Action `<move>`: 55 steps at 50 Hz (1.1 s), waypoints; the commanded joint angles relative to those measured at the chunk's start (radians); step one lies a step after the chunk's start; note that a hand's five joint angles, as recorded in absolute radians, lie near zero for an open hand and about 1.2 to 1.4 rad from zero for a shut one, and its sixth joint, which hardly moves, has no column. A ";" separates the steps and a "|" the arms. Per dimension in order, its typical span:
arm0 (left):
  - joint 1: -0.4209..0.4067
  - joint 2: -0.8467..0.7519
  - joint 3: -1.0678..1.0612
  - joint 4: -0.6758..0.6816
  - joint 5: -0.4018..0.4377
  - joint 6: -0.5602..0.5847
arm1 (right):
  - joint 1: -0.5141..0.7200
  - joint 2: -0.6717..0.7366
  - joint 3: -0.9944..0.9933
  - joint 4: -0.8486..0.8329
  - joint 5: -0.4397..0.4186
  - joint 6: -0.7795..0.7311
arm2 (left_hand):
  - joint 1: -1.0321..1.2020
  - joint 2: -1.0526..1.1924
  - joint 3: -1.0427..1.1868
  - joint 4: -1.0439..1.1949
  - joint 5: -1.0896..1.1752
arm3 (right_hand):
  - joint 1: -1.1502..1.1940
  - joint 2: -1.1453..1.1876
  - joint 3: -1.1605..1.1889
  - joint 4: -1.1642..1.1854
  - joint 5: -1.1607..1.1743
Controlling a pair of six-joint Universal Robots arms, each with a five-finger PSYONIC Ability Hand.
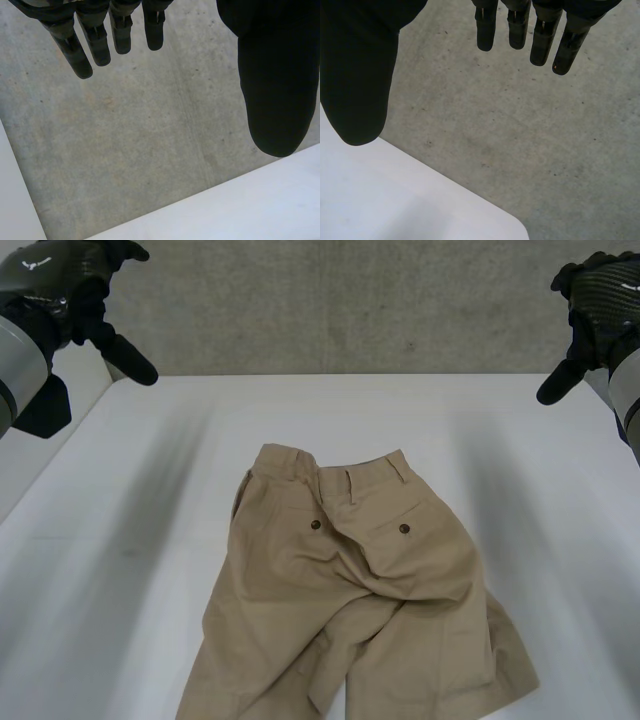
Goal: Fold the shorts.
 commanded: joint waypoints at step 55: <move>-0.109 -0.728 0.456 0.459 0.082 0.596 | 0.001 0.103 0.041 0.007 -0.220 -0.105 | 1.181 1.188 1.177 1.185 1.178 | -0.029 -0.041 -0.040 -0.057 -0.068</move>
